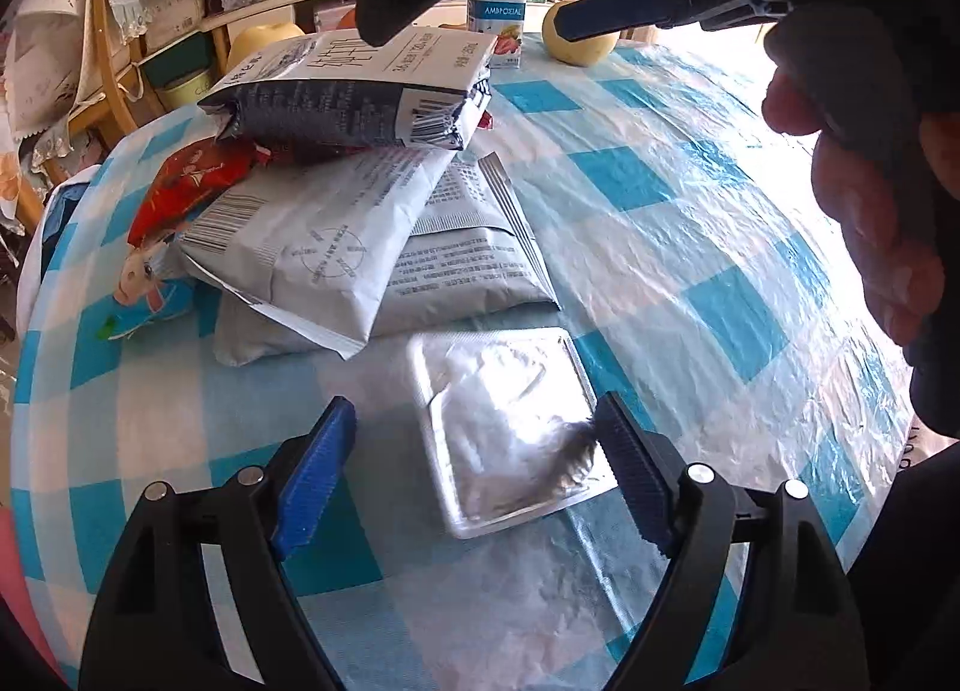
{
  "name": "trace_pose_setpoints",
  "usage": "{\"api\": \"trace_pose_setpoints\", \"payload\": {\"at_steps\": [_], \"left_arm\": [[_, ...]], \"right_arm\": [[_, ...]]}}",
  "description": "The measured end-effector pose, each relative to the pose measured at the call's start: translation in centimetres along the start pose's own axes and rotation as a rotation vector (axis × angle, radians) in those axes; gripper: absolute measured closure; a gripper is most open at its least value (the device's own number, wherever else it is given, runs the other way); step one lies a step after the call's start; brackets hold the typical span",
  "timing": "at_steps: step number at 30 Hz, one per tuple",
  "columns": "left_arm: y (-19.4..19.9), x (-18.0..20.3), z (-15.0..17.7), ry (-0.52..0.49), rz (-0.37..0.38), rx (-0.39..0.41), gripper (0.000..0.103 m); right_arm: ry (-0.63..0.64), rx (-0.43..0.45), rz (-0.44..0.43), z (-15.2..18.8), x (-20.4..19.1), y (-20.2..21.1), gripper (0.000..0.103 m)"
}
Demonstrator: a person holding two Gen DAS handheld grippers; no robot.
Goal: Collect trash
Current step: 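Grasp the silver foil packet with the left gripper and lift it, then grasp the white milk carton with the right gripper while the left holds the foil packet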
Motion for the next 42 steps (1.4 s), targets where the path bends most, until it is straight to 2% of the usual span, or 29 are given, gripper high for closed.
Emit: {"api": "trace_pose_setpoints", "payload": {"at_steps": [4, 11, 14, 19, 21, 22, 27, 29, 42], "left_arm": [[-0.2, 0.5, 0.3, 0.006, -0.058, 0.007, 0.019], [-0.1, -0.6, -0.5, 0.075, -0.054, 0.040, 0.021], [0.2, -0.8, -0.6, 0.091, -0.023, 0.055, 0.034], [0.1, -0.3, -0.7, 0.076, -0.023, 0.073, 0.051], [0.1, 0.0, -0.6, 0.057, -0.034, 0.076, 0.065], [0.2, 0.0, -0.5, 0.049, -0.044, 0.076, 0.077], [0.5, -0.7, -0.5, 0.084, -0.016, 0.073, 0.084], [0.6, -1.4, -0.4, 0.104, 0.011, 0.073, 0.092], [2.9, -4.5, 0.2, 0.213, 0.087, 0.136, 0.092]], "right_arm": [[0.008, -0.008, 0.000, 0.1, -0.3, -0.4, 0.011], [0.069, -0.018, 0.024, 0.0, -1.3, -1.6, 0.011], [0.075, -0.017, 0.033, -0.1, -1.4, -2.0, 0.011], [0.074, -0.022, 0.027, -0.4, -1.5, -2.7, 0.011], [0.084, -0.023, 0.025, -0.4, -1.7, -2.9, 0.011], [0.090, -0.023, 0.026, -0.4, -1.8, -3.1, 0.011], [0.113, -0.026, 0.029, -0.5, -2.2, -3.8, 0.010], [0.112, -0.025, 0.025, -0.6, -2.2, -3.9, 0.011], [0.093, -0.023, -0.016, -1.0, -2.0, -4.7, 0.011]]}}
Point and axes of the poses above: each gripper's, at about its wrist camera, not at the fingertips, and y roughly against the way its jaws point, x to its right, z to its underside, the point moved 2 cm from there along -y, roughly the way its jaws point, and after that the axes turned 2 degrees about -z, right-handed, at the moved point
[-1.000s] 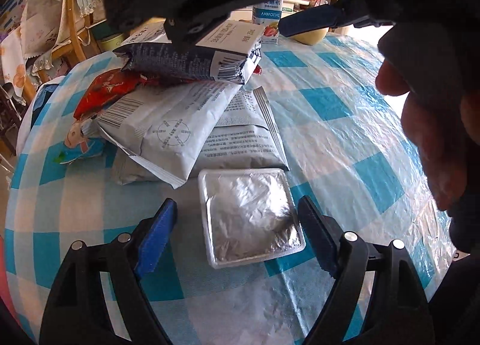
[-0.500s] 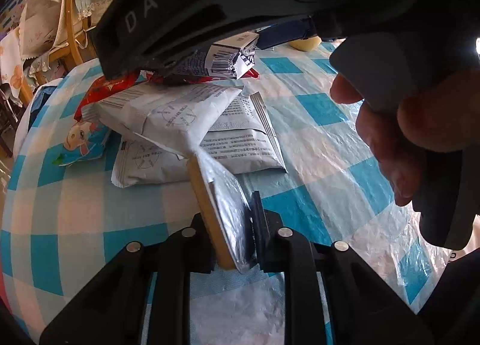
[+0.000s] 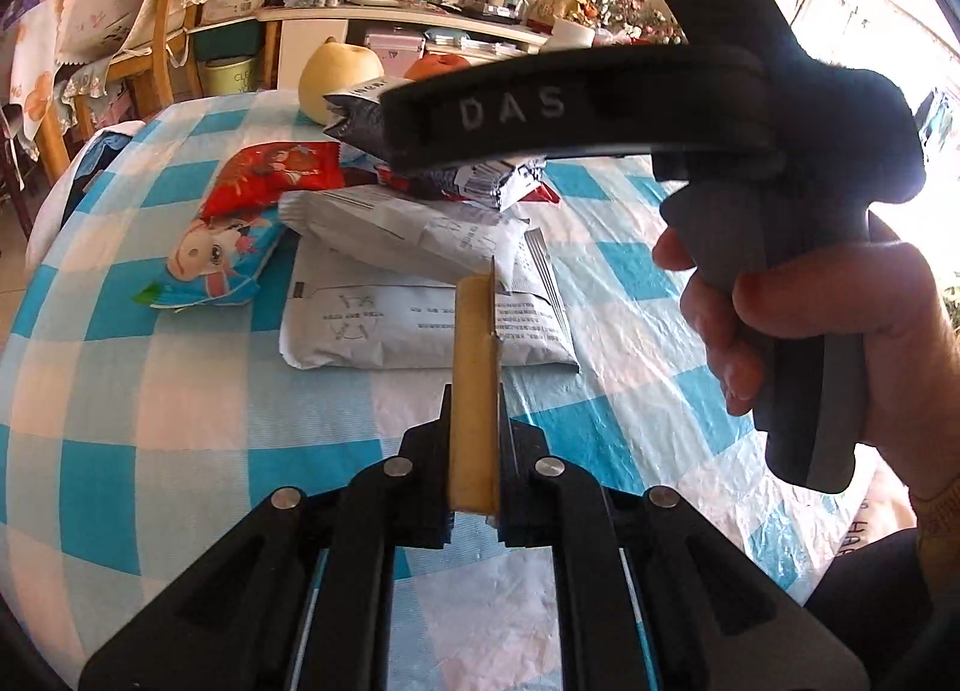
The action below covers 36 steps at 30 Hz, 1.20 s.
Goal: Collect trash
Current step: 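Grasp the white milk carton with the right gripper while the left holds the foil packet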
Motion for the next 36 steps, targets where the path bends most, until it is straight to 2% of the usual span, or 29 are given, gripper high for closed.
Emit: {"api": "trace_pose_setpoints", "payload": {"at_steps": [1, 2, 3, 5, 9, 11, 13, 15, 16, 17, 19, 21, 25, 28, 33, 35, 36], "left_arm": [[0.1, -0.2, -0.1, 0.006, 0.003, 0.004, 0.092], [0.4, -0.4, 0.0, 0.014, 0.009, 0.009, 0.092], [0.6, -0.6, 0.1, 0.020, 0.013, 0.013, 0.092], [0.9, -1.2, 0.0, 0.035, 0.017, 0.023, 0.092], [1.6, -2.3, -0.1, 0.062, 0.025, 0.040, 0.092], [2.3, -2.3, 0.3, 0.072, 0.023, 0.052, 0.092], [2.6, -2.7, 0.3, 0.085, 0.019, 0.061, 0.092], [3.0, -3.1, 0.3, 0.097, 0.015, 0.068, 0.092], [3.1, -3.2, 0.3, 0.104, 0.014, 0.072, 0.092], [3.3, -3.3, 0.3, 0.107, 0.012, 0.075, 0.092], [3.5, -3.5, 0.2, 0.117, 0.011, 0.083, 0.092], [3.6, -3.8, 0.0, 0.129, 0.012, 0.090, 0.092], [3.4, -4.3, -0.2, 0.142, 0.006, 0.089, 0.092], [3.5, -4.8, -0.3, 0.156, -0.007, 0.095, 0.092], [4.0, -5.5, -0.4, 0.177, -0.019, 0.112, 0.092], [4.3, -5.6, -0.4, 0.176, -0.024, 0.119, 0.092], [4.4, -5.7, -0.4, 0.176, -0.025, 0.121, 0.092]], "right_arm": [[0.000, 0.005, -0.007, 0.0, -0.1, 0.1, 0.014], [-0.003, 0.006, -0.017, -0.1, -0.1, 0.3, 0.023], [-0.005, 0.003, -0.019, -0.1, -0.1, 0.3, 0.026], [-0.006, 0.001, -0.015, -0.1, 0.0, 0.5, 0.040], [-0.026, 0.002, -0.024, 0.1, 0.1, 0.9, 0.045], [-0.035, 0.013, -0.010, 0.1, 0.1, 1.4, 0.060], [-0.048, 0.021, -0.007, 0.0, 0.2, 1.8, 0.065], [-0.054, 0.011, -0.006, 0.1, 0.3, 1.8, 0.064], [-0.051, 0.010, 0.013, 0.3, 0.3, 1.7, 0.059], [-0.040, 0.005, 0.030, 0.4, 0.2, 1.5, 0.043], [-0.034, 0.010, 0.042, 0.5, 0.0, 1.3, 0.023], [-0.042, 0.015, 0.019, 0.4, -0.3, 0.9, 0.022], [-0.022, 0.015, 0.060, -0.1, -1.1, -0.2, 0.022], [-0.021, 0.007, 0.084, -0.3, -1.3, -0.9, 0.036], [-0.020, 0.037, 0.102, -0.5, -1.6, -0.2, 0.043], [-0.016, 0.059, 0.124, -0.8, -1.7, 0.5, 0.066], [-0.020, 0.068, 0.122, -0.9, -1.6, 0.9, 0.069]]}}
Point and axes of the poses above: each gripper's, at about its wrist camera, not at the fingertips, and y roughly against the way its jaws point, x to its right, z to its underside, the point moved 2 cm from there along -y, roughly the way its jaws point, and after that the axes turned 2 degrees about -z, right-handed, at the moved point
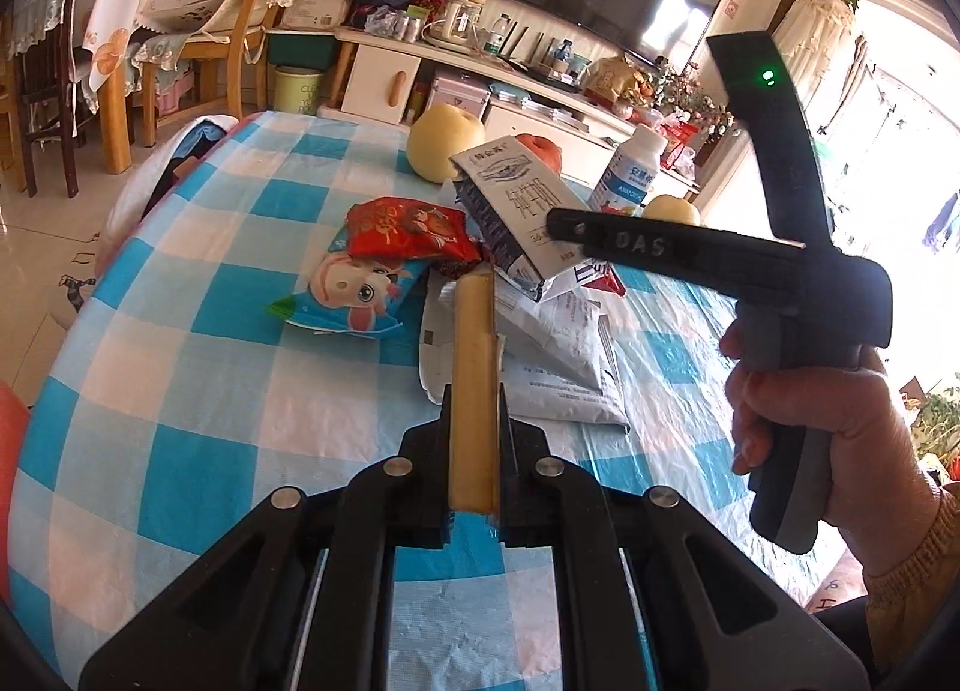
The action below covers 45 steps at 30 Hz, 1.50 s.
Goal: Collect trash
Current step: 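Grasp the white milk carton with the right gripper while the left holds the foil packet, then drop the foil packet and milk carton into the pink bucket with both grippers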
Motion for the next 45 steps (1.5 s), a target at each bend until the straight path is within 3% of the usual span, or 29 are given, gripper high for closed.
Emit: {"api": "trace_pose_setpoints", "payload": {"at_steps": [2, 4, 7, 8, 18, 22, 32, 38, 45], "left_arm": [[0.2, -0.1, 0.0, 0.000, -0.003, 0.005, 0.092], [0.2, -0.2, 0.0, 0.002, -0.009, 0.005, 0.092], [0.2, -0.4, 0.0, 0.013, -0.007, 0.005, 0.092], [0.2, -0.4, 0.0, 0.011, -0.009, 0.006, 0.092], [-0.1, -1.2, -0.4, 0.034, -0.026, 0.011, 0.092], [0.4, -1.5, -0.5, 0.040, -0.034, 0.027, 0.092], [2.9, -3.2, -1.5, 0.089, -0.088, 0.119, 0.092], [6.7, -7.4, -2.1, 0.241, -0.188, 0.249, 0.092], [12.5, -15.9, -1.2, 0.520, -0.404, 0.365, 0.092]], "right_arm": [[-0.010, -0.007, -0.017, -0.1, 0.2, 0.2, 0.071], [-0.009, -0.010, -0.017, 0.1, 0.3, 0.1, 0.066], [-0.031, -0.047, -0.041, 0.6, 0.4, -1.0, 0.033], [-0.032, -0.049, -0.040, 0.7, 0.4, -1.3, 0.031], [-0.010, -0.048, -0.004, 0.7, -0.3, -2.8, 0.035], [-0.011, -0.023, 0.002, 0.5, -0.5, -1.7, 0.035], [-0.012, 0.063, -0.076, -0.6, -2.8, 2.6, 0.036], [0.075, 0.107, -0.207, -0.9, -9.2, 5.8, 0.036], [0.209, 0.090, -0.377, -0.1, -19.5, 8.0, 0.035]]}}
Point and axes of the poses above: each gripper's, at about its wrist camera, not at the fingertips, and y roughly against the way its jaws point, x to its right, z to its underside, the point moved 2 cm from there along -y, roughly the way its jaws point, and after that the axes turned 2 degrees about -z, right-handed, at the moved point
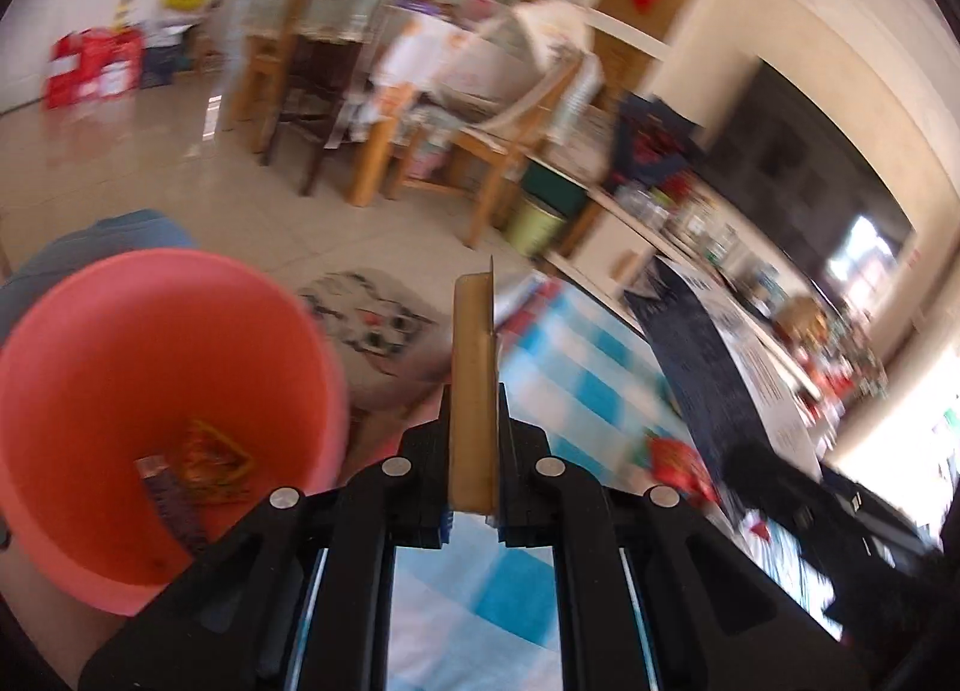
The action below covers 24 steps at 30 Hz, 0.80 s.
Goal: Collect trash
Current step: 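Drop the foil packet and milk carton into the pink bucket with both grippers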
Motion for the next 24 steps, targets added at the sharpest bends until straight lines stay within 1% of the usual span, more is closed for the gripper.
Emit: {"api": "trace_pose_setpoints", "payload": {"at_steps": [2, 4, 7, 8, 9, 10, 11, 12, 13, 15, 17, 18, 20, 24], "left_arm": [[0.1, -2.8, -1.2, 0.079, -0.078, 0.018, 0.092], [0.2, -5.5, -1.9, 0.158, -0.140, 0.025, 0.092], [-0.2, -9.9, -2.3, 0.320, -0.223, 0.005, 0.090], [-0.3, -11.0, -2.4, 0.358, -0.243, -0.002, 0.082], [-0.4, -12.2, -2.4, 0.401, -0.263, -0.009, 0.076], [-0.4, -12.9, -2.5, 0.427, -0.276, -0.013, 0.064], [-0.5, -13.7, -2.5, 0.457, -0.296, -0.016, 0.057], [-0.5, -14.1, -2.5, 0.473, -0.308, -0.017, 0.055], [-0.6, -14.3, -2.7, 0.474, -0.315, -0.013, 0.054], [-0.7, -14.3, -3.1, 0.448, -0.326, -0.011, 0.046], [-0.6, -14.3, -3.3, 0.426, -0.333, -0.001, 0.039], [-0.6, -14.3, -3.5, 0.415, -0.337, 0.005, 0.037], [-0.4, -13.8, -3.4, 0.383, -0.353, 0.024, 0.023], [0.3, -12.1, -3.6, 0.295, -0.363, 0.084, 0.021]], "right_arm": [[0.020, -0.011, -0.051, -0.3, -3.0, -0.9, 0.035], [0.032, -0.019, -0.089, -0.8, -5.4, -1.9, 0.035], [0.052, -0.045, -0.132, -1.5, -8.6, -3.8, 0.035], [0.066, -0.055, -0.139, -1.7, -9.6, -4.5, 0.035], [0.077, -0.065, -0.148, -1.8, -10.5, -5.2, 0.035], [0.085, -0.075, -0.159, -1.9, -11.3, -5.9, 0.035], [0.090, -0.085, -0.170, -1.9, -12.1, -6.6, 0.035], [0.092, -0.099, -0.179, -1.9, -12.5, -7.2, 0.035], [0.091, -0.113, -0.183, -1.8, -12.8, -7.8, 0.034], [0.070, -0.132, -0.192, -1.7, -13.1, -8.6, 0.033], [0.034, -0.125, -0.186, -1.5, -12.7, -8.6, 0.019], [0.018, -0.119, -0.177, -1.3, -12.2, -8.2, 0.017], [-0.009, -0.111, -0.162, -0.9, -11.0, -7.5, 0.015], [-0.043, -0.106, -0.093, 0.0, -8.1, -5.8, 0.013]]}}
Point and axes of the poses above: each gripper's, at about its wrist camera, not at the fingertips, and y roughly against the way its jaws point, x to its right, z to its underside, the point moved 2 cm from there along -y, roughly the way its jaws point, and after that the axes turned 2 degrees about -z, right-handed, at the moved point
